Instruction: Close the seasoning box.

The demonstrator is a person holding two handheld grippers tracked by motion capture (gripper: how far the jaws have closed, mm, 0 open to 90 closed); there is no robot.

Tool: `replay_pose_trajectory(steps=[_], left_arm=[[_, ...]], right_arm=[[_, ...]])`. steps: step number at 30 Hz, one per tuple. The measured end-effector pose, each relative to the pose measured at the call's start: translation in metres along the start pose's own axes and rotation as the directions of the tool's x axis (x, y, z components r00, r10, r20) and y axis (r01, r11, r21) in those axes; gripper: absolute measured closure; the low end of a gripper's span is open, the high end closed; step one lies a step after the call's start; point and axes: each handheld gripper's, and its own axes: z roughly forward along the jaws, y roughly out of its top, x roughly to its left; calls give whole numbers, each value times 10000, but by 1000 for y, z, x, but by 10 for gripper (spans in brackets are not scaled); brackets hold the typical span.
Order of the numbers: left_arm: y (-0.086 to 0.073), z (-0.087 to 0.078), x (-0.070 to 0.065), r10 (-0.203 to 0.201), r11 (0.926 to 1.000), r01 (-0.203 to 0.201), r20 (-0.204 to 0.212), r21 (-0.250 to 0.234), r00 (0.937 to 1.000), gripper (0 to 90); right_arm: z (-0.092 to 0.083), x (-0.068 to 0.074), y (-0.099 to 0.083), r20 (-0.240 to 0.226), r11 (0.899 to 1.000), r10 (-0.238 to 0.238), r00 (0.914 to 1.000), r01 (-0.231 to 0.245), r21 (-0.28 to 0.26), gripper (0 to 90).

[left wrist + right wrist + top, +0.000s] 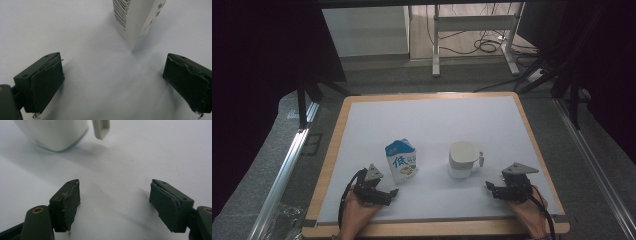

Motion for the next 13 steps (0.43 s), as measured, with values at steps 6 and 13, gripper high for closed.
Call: replay_pose_trajectory(steps=[6, 13], left_arm=[[0, 0, 0, -1, 10000, 1, -2, 0, 10000, 28], [0, 0, 0, -15, 10000, 15, 12, 1, 10000, 28]], right_arm=[[2, -2, -5, 151, 9992, 16, 9999, -10, -393, 221], [3, -2, -7, 144, 9989, 33, 9999, -27, -464, 220]])
